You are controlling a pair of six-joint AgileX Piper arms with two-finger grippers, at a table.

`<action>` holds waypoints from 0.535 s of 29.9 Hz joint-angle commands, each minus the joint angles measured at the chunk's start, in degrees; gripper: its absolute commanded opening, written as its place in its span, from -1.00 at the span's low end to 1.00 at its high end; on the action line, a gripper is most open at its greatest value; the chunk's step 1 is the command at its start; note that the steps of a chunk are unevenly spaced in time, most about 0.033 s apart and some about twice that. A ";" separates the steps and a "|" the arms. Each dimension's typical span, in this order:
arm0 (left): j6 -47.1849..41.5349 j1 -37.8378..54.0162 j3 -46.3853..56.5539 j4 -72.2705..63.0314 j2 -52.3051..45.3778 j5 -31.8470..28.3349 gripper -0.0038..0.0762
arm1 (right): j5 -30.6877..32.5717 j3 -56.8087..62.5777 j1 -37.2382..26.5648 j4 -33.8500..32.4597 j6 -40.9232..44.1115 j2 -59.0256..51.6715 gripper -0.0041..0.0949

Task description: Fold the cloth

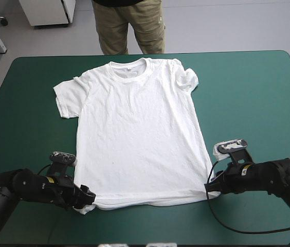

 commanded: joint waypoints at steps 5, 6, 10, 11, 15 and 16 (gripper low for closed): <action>-12.81 -0.06 -14.92 10.31 -2.94 -14.13 0.24 | 1.52 -22.04 0.05 -9.57 2.20 -5.96 -0.11; -16.85 -0.06 -16.13 14.96 -1.82 -16.72 0.24 | 1.77 -23.81 0.05 -10.28 2.35 -5.43 -0.11; -24.42 -0.06 -20.09 23.54 6.96 -19.58 0.24 | 2.59 -28.75 0.05 -7.71 1.56 -2.81 -0.11; -24.42 -0.06 -20.85 23.54 9.30 -19.92 0.24 | 2.09 -28.87 0.05 -6.21 0.64 -2.26 -0.11; -25.48 -0.06 -25.22 23.54 20.48 -20.43 0.24 | 1.78 -28.76 0.05 -4.02 -0.81 -0.16 -0.11; -26.64 -0.06 -26.45 23.99 22.71 -20.75 0.24 | 1.94 -28.76 0.05 -4.13 -1.17 0.26 -0.11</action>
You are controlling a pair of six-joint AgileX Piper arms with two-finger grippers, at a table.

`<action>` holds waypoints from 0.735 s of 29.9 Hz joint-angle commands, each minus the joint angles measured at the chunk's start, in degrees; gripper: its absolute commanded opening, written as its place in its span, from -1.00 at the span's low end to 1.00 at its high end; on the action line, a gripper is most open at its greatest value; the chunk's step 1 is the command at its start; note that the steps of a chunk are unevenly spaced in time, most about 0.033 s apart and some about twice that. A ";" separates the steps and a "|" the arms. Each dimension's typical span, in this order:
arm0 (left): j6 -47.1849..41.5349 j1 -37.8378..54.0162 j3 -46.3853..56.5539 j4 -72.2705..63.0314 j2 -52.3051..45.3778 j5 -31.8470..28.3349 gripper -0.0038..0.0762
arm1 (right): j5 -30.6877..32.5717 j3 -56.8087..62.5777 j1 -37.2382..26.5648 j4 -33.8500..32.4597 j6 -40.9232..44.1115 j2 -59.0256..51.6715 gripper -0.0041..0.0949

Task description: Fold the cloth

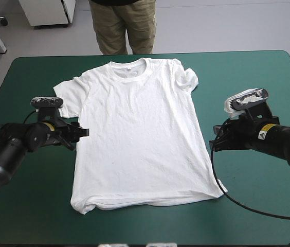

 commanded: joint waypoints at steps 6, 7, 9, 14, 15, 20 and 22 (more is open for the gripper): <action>-5.09 3.93 -10.82 -2.37 14.66 -4.73 0.24 | -0.60 -1.91 0.05 1.24 -2.01 1.61 -0.11; -4.13 4.98 -11.72 -4.57 16.16 -4.73 0.24 | -0.58 -1.91 0.05 1.12 -2.01 1.61 -0.11; -1.17 6.39 -13.14 -6.65 18.66 -4.73 0.24 | -0.45 -1.91 0.05 1.12 -2.01 1.61 -0.11; 0.75 6.78 -14.76 -6.54 24.09 -4.84 0.24 | -0.72 -1.91 0.05 1.12 -2.01 1.61 -0.11; 0.91 6.78 -15.01 -6.79 25.14 -4.84 0.24 | -0.91 -1.91 0.05 1.12 -2.01 1.61 -0.11; 0.91 6.78 -15.05 -7.18 29.32 -8.25 0.23 | -1.31 -1.91 0.05 1.23 -2.01 1.61 -0.11; 0.91 6.78 -15.05 -8.27 30.76 -8.63 0.19 | -1.31 -1.91 0.05 1.13 -2.01 1.61 -0.11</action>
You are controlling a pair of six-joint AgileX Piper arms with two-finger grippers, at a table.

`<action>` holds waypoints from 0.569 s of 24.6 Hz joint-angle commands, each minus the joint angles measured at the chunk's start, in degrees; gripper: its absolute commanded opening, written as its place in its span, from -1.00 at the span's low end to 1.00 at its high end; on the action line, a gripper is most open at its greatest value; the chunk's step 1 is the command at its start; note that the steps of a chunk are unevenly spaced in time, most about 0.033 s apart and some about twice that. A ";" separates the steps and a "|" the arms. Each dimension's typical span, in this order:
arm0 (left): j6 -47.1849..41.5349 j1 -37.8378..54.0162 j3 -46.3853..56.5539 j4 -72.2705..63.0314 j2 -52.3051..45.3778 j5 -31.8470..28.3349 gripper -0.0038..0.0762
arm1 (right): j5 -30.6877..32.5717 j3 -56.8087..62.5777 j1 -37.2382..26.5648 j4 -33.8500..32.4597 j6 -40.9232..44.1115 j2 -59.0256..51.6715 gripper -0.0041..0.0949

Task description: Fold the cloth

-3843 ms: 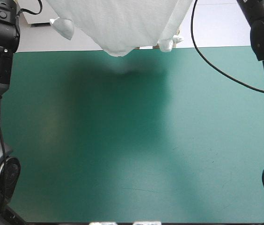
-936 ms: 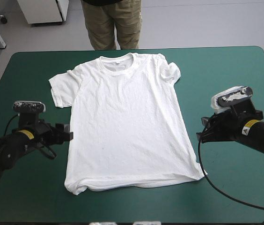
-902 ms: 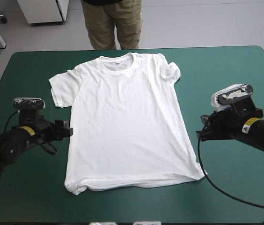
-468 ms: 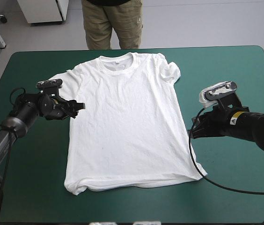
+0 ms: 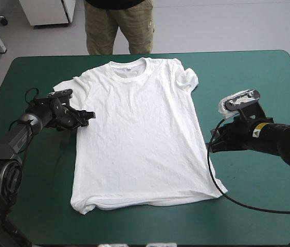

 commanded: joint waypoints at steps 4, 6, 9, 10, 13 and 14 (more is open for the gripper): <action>5.38 -0.03 -1.36 -8.84 1.37 -1.84 0.02 | -3.52 -1.91 0.05 0.56 -0.55 -0.53 -0.11; 10.31 -0.03 -1.36 -12.98 1.80 -0.52 -0.15 | -3.83 -1.91 0.05 0.56 -0.55 -0.53 -0.11; 13.96 -0.03 -1.36 -14.31 1.90 1.14 -0.59 | -4.53 -1.91 0.05 0.56 -0.55 -0.53 -0.11; 15.28 -0.03 -1.36 -14.31 1.90 1.38 -0.93 | -5.21 -1.91 0.05 0.31 -0.55 -0.53 -0.11; 15.13 -0.03 -1.36 -14.08 1.90 1.38 -0.92 | -6.76 -1.91 0.05 -2.50 -0.55 0.74 -0.11; 15.13 -0.03 -1.36 -14.08 1.90 1.63 -0.92 | -7.72 -1.91 0.05 -5.93 0.29 3.13 -0.11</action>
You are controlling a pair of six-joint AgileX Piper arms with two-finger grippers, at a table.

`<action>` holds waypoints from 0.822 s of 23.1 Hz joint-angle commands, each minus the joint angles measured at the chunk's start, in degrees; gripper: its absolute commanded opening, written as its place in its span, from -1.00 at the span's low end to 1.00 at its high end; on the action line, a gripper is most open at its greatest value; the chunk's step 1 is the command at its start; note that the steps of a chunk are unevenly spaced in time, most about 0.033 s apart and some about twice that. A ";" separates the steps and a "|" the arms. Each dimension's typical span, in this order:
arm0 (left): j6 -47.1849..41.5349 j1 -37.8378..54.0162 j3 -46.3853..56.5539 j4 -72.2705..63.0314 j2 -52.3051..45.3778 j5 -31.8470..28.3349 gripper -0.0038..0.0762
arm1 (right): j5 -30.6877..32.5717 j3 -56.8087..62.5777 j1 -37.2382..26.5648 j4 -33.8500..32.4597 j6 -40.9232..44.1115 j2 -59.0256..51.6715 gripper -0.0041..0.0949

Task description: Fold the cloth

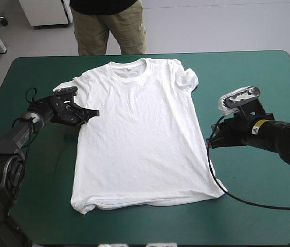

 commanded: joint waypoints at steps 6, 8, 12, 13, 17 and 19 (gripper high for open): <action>0.17 -0.56 -0.24 -0.76 -0.80 5.09 -0.92 | -10.15 -11.05 -4.58 4.47 -2.90 21.64 0.11; 0.17 -0.56 -0.24 -0.47 -0.80 5.09 -0.92 | -10.15 -17.08 -7.07 8.18 -6.88 28.69 0.22; 0.26 -0.56 -0.24 -0.47 -0.80 5.11 -0.93 | -8.38 -28.95 -7.96 7.68 -8.12 42.89 0.23; 0.26 -0.56 -0.24 -0.47 -0.80 5.11 -0.93 | -7.98 -31.21 -7.96 7.68 -8.17 45.32 0.23; 0.26 -0.56 -0.24 -0.47 -0.80 5.11 -0.93 | -5.79 -39.44 -7.96 7.79 -7.80 53.33 0.23; 0.26 -0.56 -0.24 -0.47 -0.80 5.11 -0.93 | -4.89 -42.31 -7.96 7.79 -7.29 56.50 0.23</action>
